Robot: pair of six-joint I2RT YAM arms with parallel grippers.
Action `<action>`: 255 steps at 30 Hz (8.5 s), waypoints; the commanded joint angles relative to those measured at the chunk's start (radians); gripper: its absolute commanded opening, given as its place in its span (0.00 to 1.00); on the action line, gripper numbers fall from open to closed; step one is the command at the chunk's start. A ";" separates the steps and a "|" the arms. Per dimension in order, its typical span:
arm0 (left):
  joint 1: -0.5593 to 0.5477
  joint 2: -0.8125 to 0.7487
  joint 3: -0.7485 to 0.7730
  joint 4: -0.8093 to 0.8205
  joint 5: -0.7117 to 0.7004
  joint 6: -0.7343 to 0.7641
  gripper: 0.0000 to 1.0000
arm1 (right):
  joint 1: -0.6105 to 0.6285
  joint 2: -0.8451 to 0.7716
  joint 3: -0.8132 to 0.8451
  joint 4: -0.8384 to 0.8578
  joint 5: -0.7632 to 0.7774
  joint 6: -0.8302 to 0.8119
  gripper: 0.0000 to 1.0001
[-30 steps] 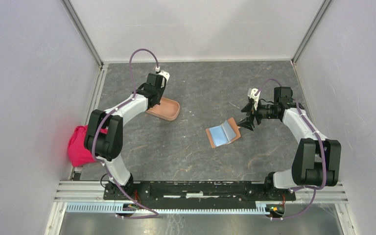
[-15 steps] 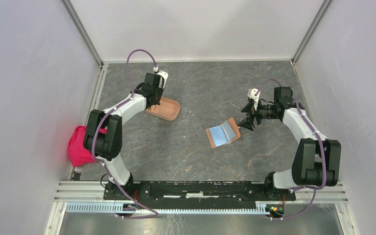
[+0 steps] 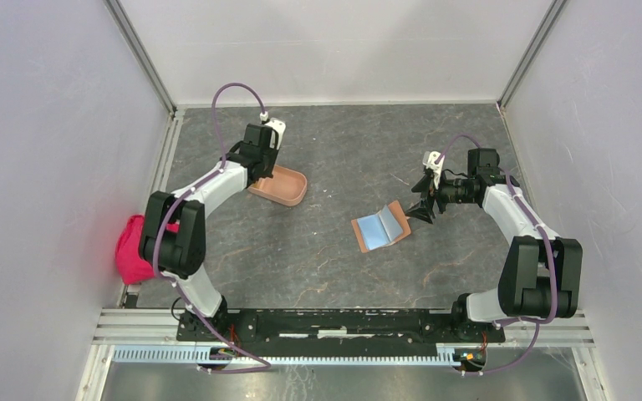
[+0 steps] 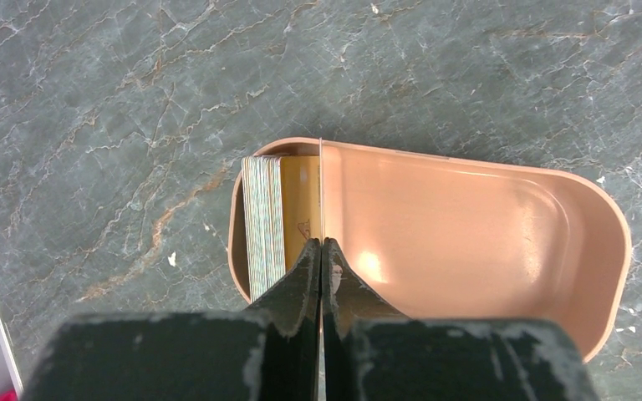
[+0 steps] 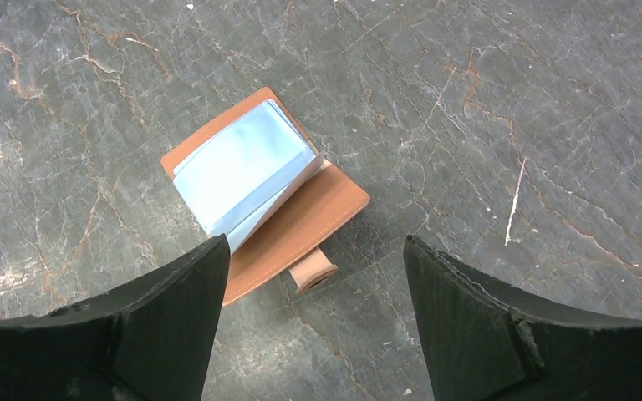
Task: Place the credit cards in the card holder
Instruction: Pick up the credit card from the storage box, then insert the credit card into the card holder.
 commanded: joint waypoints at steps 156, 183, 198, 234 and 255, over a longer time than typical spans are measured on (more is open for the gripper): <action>-0.579 0.086 -0.592 1.335 0.374 -1.096 0.39 | 0.267 -0.041 -0.115 0.251 0.325 0.691 0.00; -0.580 0.228 -0.506 1.237 0.357 -1.091 0.29 | 0.266 -0.011 -0.114 0.248 0.401 0.715 0.00; -0.580 0.233 -0.506 1.166 0.314 -1.088 0.26 | 0.230 0.019 -0.110 0.227 0.321 0.726 0.00; -0.580 0.238 -0.493 1.090 0.298 -1.056 0.23 | 0.189 0.135 -0.102 0.205 0.328 0.732 0.00; -0.579 0.224 -0.502 1.053 0.272 -1.039 0.22 | 0.134 0.170 -0.108 0.204 0.152 0.779 0.00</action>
